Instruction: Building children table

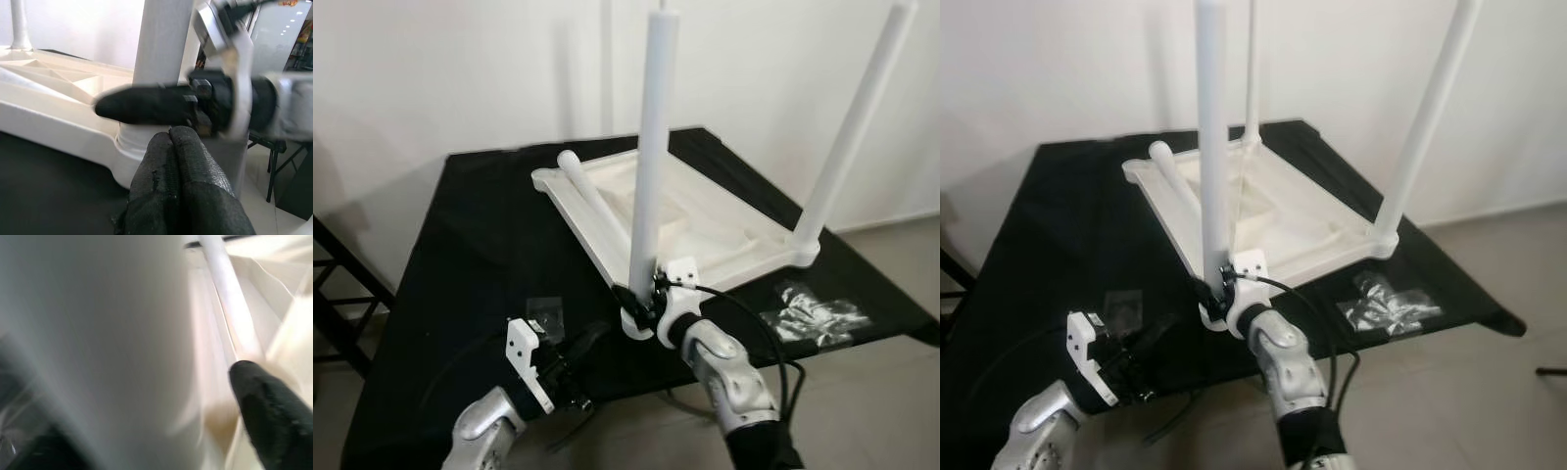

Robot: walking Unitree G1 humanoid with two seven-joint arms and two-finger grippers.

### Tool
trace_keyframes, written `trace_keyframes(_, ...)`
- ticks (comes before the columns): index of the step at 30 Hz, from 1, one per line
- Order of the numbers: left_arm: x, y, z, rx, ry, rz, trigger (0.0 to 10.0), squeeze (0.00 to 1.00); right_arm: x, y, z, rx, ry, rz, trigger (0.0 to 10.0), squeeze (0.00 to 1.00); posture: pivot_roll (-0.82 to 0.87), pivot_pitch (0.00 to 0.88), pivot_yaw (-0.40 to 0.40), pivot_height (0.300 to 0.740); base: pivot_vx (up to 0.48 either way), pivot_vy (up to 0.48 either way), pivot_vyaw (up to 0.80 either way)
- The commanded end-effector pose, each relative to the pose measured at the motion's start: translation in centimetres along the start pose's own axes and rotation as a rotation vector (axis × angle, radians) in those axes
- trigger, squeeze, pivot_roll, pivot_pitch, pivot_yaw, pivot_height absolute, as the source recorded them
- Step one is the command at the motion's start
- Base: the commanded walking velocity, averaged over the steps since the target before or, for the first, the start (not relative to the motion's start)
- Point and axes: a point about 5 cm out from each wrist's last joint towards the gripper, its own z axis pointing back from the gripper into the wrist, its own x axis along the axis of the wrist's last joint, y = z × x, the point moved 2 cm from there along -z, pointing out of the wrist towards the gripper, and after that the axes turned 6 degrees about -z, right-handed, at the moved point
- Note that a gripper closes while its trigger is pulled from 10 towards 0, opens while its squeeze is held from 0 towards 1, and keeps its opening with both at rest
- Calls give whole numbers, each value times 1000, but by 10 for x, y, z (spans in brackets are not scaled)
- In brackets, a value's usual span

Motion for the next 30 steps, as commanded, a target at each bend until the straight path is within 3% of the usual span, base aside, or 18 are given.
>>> trace_keyframes(1, -3, 1, 3, 6, 12, 12, 10000, 0, 12, -9, -2, 1, -4, 12, 10000, 1000, -23, 0, 7, 740, 0, 0, 0)
trace_keyframes(2, -3, 1, 3, 6, 12, 12, 10000, 0, 12, -9, -2, 1, -4, 12, 10000, 1000, -23, 0, 7, 740, 0, 0, 0)
trace_keyframes(3, -3, 1, 2, 7, 12, 11, 10000, 0, 13, -25, -6, -16, 123, 78, 10000, 0, -20, 0, 2, 740, 0, 0, 0)
trace_keyframes(5, -3, 1, 2, 8, 11, 9, 10000, 0, 23, -38, -7, -2, 154, 96, 10000, 0, -20, 0, 2, 740, 0, 0, 0)
trace_keyframes(8, -3, 1, 2, 9, 11, 8, 10000, 0, 29, -40, -6, 17, 145, 87, 10000, 0, -13, 0, -5, 740, 0, 0, 0)
trace_keyframes(10, -3, 1, 2, 14, 9, 4, 10000, 0, 53, -43, -1, 130, 43, 82, 10000, 0, -4, 0, -15, 740, 0, 0, 0)
trace_keyframes(12, -3, 1, 2, 15, 8, 3, 10000, 0, 59, -42, 0, 152, 10, 82, 10000, 0, -4, 0, -15, 740, 0, 0, 0)
trace_keyframes(14, -3, 1, 2, 16, 8, 2, 10000, 0, 53, -46, 1, 147, 35, 72, 10000, 0, -4, 0, -15, 740, 0, 0, 0)
trace_keyframes(16, -3, 1, 3, 17, 7, 1, 10000, 0, 39, -49, 4, 143, 65, 124, 10000, 0, 7, 0, -13, 740, 0, 0, 0)
trace_keyframes(18, -3, 1, 3, 16, 9, 0, 10000, 0, 29, -47, 6, 159, 85, 103, 10000, 0, 9, 0, -12, 740, 0, 0, 0)
trace_keyframes(20, -3, 1, 3, 14, 11, -2, 10000, 0, 17, -40, 6, 235, 98, 9, 10000, 0, 15, 0, -11, 740, 0, 0, 0)
trace_keyframes(23, -3, 1, 3, 14, 12, -3, 10000, 0, 3, -27, 7, 327, 121, -47, 10000, 0, 12, 0, -7, 740, 0, 0, 0)
trace_keyframes(27, -3, 2, 4, 13, 13, -2, 10000, 0, -11, -16, 8, 385, 136, -71, 10000, 0, 12, 0, -5, 740, 0, 0, 0)
trace_keyframes(30, -4, 1, 4, 9, 16, 0, 10000, 0, -30, -9, 5, 363, 142, -88, 10000, 0, 12, 0, -4, 740, 0, 0, 0)
